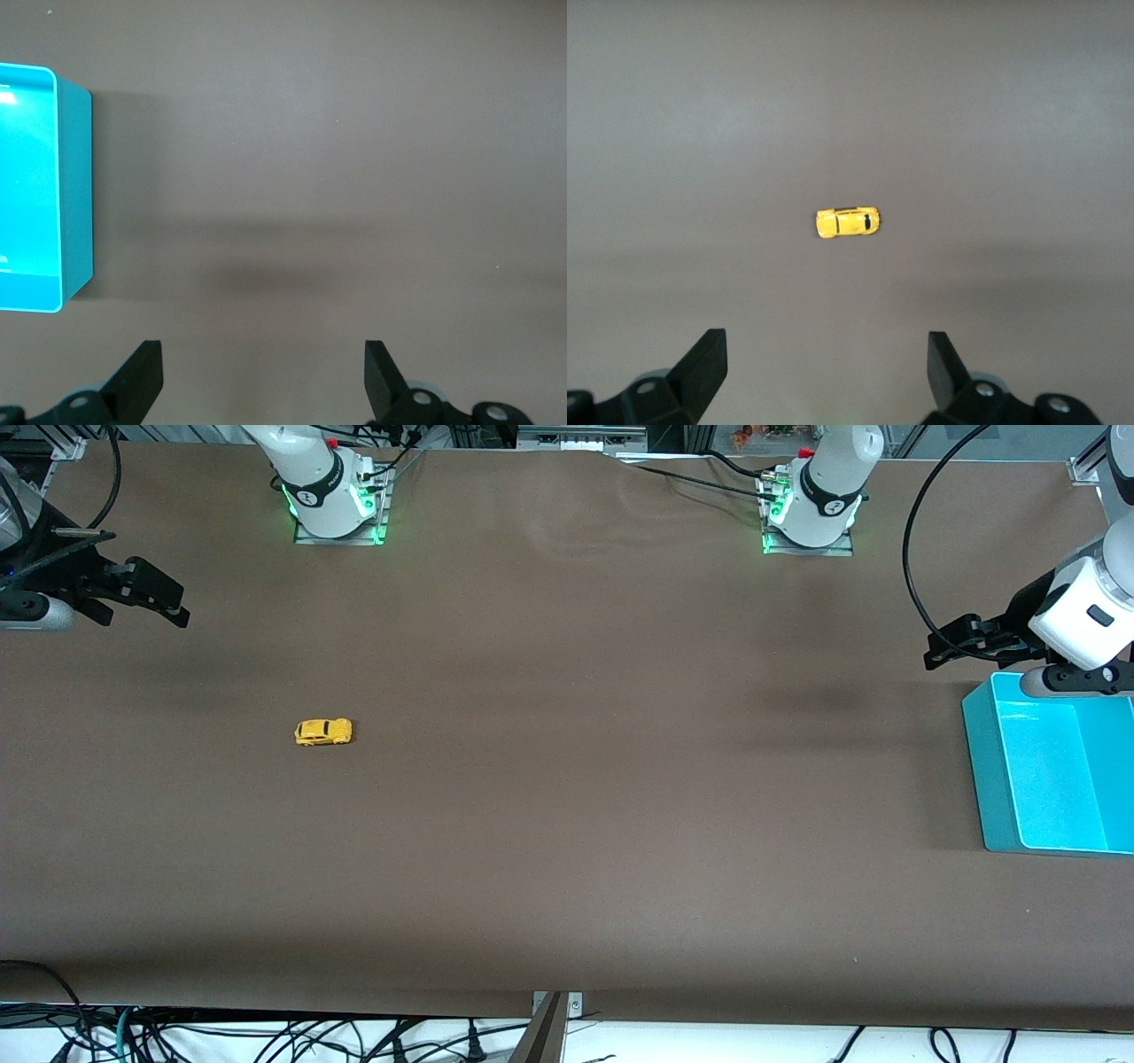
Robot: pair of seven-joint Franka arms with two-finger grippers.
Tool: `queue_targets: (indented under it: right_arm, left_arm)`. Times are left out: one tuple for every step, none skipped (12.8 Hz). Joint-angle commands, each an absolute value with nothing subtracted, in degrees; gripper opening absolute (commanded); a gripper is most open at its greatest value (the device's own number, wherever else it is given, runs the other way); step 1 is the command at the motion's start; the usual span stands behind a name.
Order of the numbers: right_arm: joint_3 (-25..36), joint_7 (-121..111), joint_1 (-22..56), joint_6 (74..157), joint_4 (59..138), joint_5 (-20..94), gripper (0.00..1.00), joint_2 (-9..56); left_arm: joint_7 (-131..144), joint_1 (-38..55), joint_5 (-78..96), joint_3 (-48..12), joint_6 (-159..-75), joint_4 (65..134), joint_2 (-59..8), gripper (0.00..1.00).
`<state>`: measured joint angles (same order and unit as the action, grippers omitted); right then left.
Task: Wind and store yellow beetle car
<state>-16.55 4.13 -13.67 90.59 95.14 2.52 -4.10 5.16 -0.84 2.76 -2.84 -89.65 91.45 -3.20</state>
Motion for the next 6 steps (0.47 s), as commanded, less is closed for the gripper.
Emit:
queue_targets:
  right_arm:
    - [-16.6, 3.3, -13.7, 88.9, 94.7, 3.3, 1.0, -4.6]
    - [-16.6, 3.3, -13.7, 88.9, 94.7, 3.3, 1.0, -4.6]
    - [-16.6, 3.2, -13.7, 89.2, 94.7, 3.3, 1.0, -4.6]
    - [-16.6, 3.2, -13.8, 89.3, 94.7, 3.3, 1.0, -4.6]
    - [-16.6, 3.2, -13.7, 89.3, 94.7, 3.3, 1.0, -4.6]
    - [-16.6, 3.1, -13.8, 89.0, 94.7, 3.3, 1.0, -4.6]
  left_arm:
    - [3.9, -0.8, 3.4, -2.8, -89.5, 90.6, -3.4, 1.0]
    - [3.9, -0.8, 3.4, -2.8, -89.5, 90.6, -3.4, 1.0]
    - [3.9, -0.9, 3.5, -2.8, -89.5, 90.6, -3.4, 1.0]
    - [3.9, -0.9, 3.5, -2.8, -89.5, 90.6, -3.4, 1.0]
    - [3.9, -0.8, 3.5, -2.7, -89.5, 90.6, -3.4, 1.0]
    - [3.9, -0.7, 3.5, -2.8, -89.5, 90.6, -3.4, 1.0]
